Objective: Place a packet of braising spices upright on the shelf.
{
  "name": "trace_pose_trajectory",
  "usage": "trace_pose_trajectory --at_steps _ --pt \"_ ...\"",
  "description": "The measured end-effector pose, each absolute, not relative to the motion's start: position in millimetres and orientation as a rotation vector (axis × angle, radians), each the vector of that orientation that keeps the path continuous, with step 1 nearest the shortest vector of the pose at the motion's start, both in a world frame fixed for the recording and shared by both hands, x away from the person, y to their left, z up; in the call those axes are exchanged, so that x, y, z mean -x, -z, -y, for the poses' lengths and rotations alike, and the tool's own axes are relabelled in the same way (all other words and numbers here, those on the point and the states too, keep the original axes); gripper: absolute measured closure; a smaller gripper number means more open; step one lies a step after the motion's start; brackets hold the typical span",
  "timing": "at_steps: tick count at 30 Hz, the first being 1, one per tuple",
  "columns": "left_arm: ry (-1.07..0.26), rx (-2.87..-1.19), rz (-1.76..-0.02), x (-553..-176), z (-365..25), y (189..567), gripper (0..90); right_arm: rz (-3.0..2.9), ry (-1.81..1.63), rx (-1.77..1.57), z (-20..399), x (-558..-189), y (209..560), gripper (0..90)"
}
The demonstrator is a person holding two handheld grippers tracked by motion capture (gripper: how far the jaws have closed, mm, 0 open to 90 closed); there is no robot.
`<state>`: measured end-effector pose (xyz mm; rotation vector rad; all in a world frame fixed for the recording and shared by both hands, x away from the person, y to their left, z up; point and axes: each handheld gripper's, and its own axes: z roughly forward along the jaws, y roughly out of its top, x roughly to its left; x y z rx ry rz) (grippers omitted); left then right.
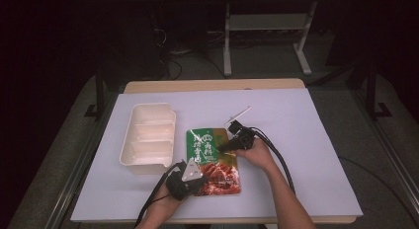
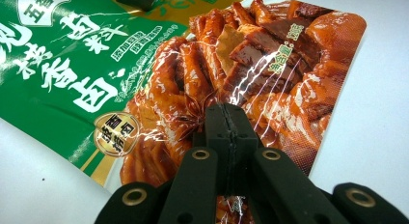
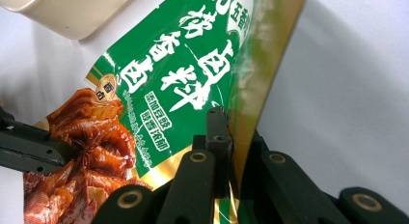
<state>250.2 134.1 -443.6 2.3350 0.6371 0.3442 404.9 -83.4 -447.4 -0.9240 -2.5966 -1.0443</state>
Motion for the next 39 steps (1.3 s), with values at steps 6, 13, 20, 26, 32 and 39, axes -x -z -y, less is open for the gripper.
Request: trace_pose_trajectory --at_steps 6,13,20,26,32,39 --pt "-0.341 -2.328 -0.634 -250.5 -134.9 444.3 89.8 2.604 1.043 0.925 82.5 -403.1 445.8 86.3" --pt "-0.344 -2.327 -0.634 -250.2 -134.8 444.4 89.8 2.603 1.044 0.932 82.3 -402.8 446.0 87.3" --pt "-0.351 -2.319 -0.645 -250.4 -137.5 442.7 81.2 2.598 1.071 0.928 83.8 -402.6 442.6 88.9" --pt "-0.344 -2.298 -0.629 -245.0 -138.6 439.4 71.5 2.577 1.128 0.913 87.3 -402.3 434.4 89.2" --pt "-0.321 -2.217 -0.621 -233.6 -148.2 430.5 65.1 2.564 1.197 0.914 92.9 -397.1 417.8 89.2" --pt "-0.325 -2.185 -0.592 -221.2 -159.5 426.1 61.9 2.554 1.307 0.917 102.6 -384.6 392.0 89.2"
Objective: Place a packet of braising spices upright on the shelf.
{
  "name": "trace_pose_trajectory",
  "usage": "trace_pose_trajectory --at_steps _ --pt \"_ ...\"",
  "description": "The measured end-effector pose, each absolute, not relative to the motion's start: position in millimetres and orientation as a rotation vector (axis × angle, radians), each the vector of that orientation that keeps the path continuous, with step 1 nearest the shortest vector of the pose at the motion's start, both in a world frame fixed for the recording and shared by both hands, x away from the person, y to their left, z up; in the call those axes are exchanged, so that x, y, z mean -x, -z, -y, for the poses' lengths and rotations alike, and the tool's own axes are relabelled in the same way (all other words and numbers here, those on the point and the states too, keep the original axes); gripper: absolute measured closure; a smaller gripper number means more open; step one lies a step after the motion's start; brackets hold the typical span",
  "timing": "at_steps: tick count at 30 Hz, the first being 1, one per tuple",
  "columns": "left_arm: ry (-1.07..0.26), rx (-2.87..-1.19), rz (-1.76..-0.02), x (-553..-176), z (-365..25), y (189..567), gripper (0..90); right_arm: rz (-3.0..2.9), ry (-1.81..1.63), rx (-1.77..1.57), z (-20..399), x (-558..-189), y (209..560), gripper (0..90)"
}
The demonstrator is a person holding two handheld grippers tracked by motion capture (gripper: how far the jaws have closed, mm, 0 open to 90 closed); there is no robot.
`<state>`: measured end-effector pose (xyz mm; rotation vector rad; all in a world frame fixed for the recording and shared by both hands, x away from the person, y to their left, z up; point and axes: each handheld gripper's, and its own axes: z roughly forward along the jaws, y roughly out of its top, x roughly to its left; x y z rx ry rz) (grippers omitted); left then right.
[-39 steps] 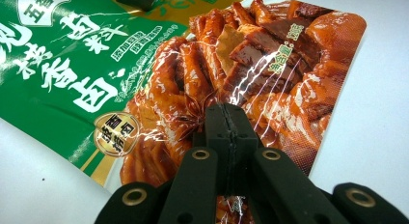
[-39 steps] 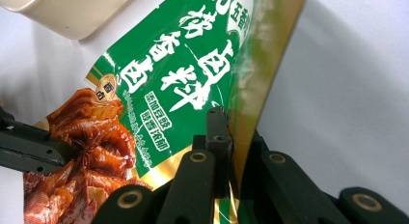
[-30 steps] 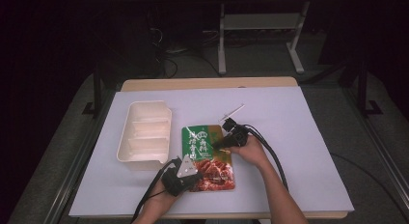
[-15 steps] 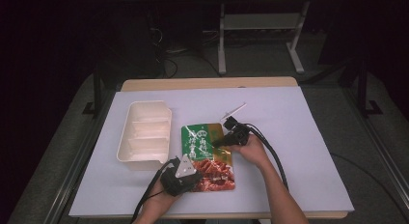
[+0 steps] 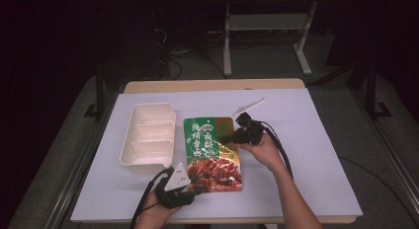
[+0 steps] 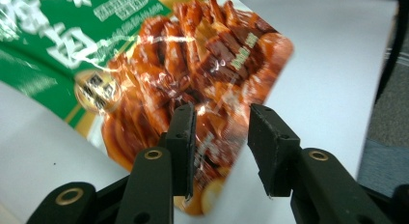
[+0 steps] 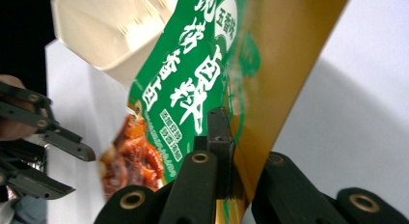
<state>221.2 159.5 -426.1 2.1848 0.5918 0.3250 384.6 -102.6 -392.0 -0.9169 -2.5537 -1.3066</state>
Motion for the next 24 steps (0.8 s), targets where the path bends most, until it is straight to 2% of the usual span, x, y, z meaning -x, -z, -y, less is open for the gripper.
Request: trace_pose_trajectory --at_steps 9,24 --pt "-0.330 -2.161 -0.567 -207.7 -167.1 426.2 58.8 2.595 1.403 0.865 106.3 -366.4 355.4 89.4" --pt "-0.334 -2.135 -0.530 -194.0 -173.5 432.5 44.7 2.665 1.520 0.759 93.5 -337.8 308.3 90.0"
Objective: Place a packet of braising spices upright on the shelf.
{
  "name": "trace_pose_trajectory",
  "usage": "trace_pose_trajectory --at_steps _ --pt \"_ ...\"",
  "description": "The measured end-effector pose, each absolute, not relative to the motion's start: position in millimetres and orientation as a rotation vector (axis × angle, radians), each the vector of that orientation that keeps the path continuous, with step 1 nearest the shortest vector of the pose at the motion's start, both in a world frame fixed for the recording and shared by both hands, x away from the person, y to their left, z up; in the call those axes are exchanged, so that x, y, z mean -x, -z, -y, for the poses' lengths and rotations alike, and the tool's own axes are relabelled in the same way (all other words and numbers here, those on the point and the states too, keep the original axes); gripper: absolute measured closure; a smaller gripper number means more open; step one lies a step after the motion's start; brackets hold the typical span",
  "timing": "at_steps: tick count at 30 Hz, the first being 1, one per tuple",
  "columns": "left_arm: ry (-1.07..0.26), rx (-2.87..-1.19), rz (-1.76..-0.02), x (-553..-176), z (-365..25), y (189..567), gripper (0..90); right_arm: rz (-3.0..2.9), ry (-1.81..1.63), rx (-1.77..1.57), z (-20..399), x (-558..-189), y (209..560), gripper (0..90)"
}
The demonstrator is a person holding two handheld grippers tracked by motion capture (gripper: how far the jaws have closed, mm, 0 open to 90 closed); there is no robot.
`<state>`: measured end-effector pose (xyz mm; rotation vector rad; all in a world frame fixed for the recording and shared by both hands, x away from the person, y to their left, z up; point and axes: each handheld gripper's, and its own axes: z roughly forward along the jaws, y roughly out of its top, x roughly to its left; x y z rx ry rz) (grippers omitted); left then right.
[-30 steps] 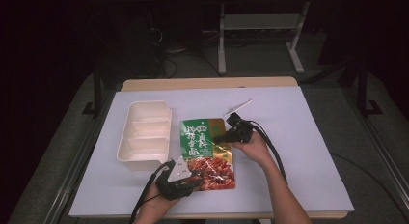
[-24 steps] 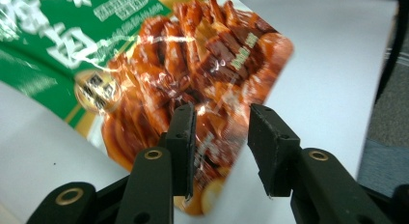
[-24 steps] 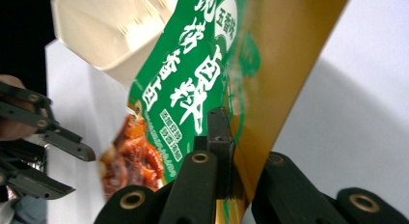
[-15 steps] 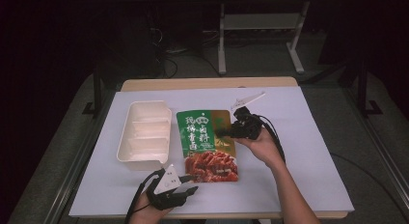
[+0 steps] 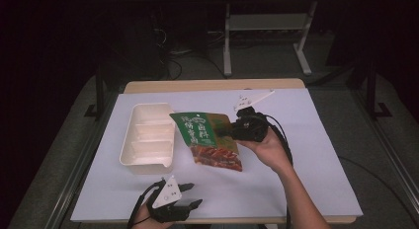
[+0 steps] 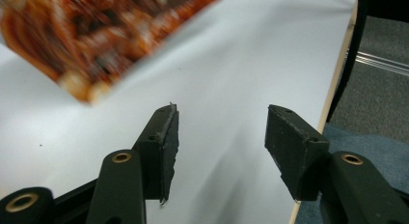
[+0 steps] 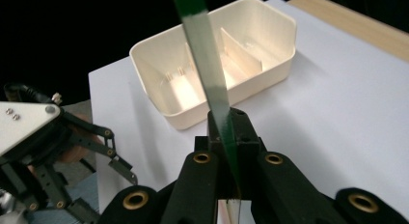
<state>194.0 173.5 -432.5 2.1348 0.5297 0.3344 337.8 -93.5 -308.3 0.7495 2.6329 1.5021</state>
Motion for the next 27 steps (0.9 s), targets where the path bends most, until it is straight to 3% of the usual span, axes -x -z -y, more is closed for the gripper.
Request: trace_pose_trajectory --at_steps 27 --pt "-0.347 -2.122 -0.508 -190.2 -182.1 437.8 35.1 -2.552 -1.629 -0.677 46.0 -343.1 262.6 90.0"
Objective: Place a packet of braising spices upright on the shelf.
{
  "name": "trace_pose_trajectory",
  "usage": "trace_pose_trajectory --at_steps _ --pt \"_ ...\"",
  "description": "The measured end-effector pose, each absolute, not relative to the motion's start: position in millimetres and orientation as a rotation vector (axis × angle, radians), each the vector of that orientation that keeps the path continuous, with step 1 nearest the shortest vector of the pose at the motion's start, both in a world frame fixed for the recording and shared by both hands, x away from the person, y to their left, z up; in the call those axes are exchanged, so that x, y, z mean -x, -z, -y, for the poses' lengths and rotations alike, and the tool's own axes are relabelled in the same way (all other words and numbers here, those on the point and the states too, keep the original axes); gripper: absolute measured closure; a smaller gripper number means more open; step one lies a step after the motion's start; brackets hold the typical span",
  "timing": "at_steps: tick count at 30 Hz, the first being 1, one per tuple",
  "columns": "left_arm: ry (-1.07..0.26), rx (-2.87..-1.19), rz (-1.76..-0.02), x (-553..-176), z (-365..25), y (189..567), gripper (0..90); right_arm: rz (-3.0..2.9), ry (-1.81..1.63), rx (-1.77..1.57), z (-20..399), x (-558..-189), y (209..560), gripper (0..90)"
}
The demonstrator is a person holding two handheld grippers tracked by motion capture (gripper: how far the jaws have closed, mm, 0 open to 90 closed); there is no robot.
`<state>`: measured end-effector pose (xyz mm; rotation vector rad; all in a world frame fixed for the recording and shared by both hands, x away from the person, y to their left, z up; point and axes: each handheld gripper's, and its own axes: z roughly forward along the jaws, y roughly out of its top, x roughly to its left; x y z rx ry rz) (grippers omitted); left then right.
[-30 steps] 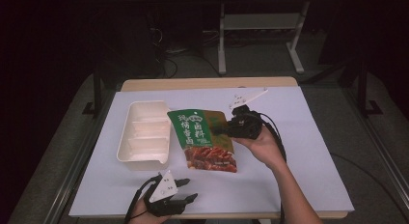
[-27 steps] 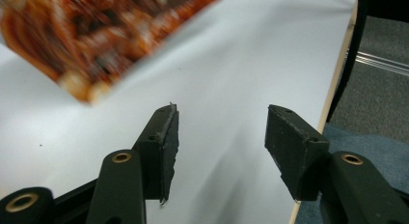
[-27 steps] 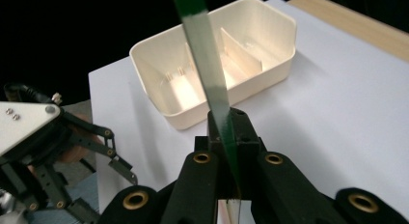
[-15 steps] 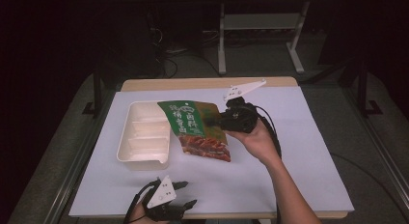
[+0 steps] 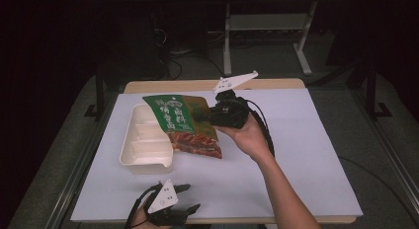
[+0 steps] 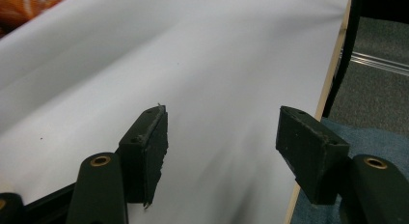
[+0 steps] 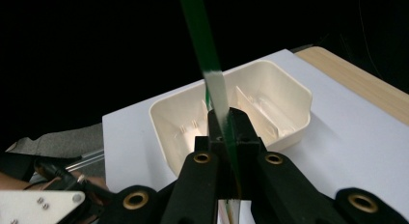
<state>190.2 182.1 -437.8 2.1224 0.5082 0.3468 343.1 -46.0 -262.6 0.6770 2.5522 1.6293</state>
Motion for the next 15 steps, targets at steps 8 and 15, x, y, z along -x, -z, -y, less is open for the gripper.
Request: trace_pose_trajectory --at_steps 8,15 --pt "-0.347 -2.112 -0.499 -189.8 -181.5 438.9 33.5 -2.541 -1.657 -0.671 30.4 -351.7 257.2 90.0" --pt "-0.327 -2.108 -0.501 -189.3 -180.0 442.6 33.2 -2.522 -1.669 -0.662 17.6 -358.8 253.8 90.0"
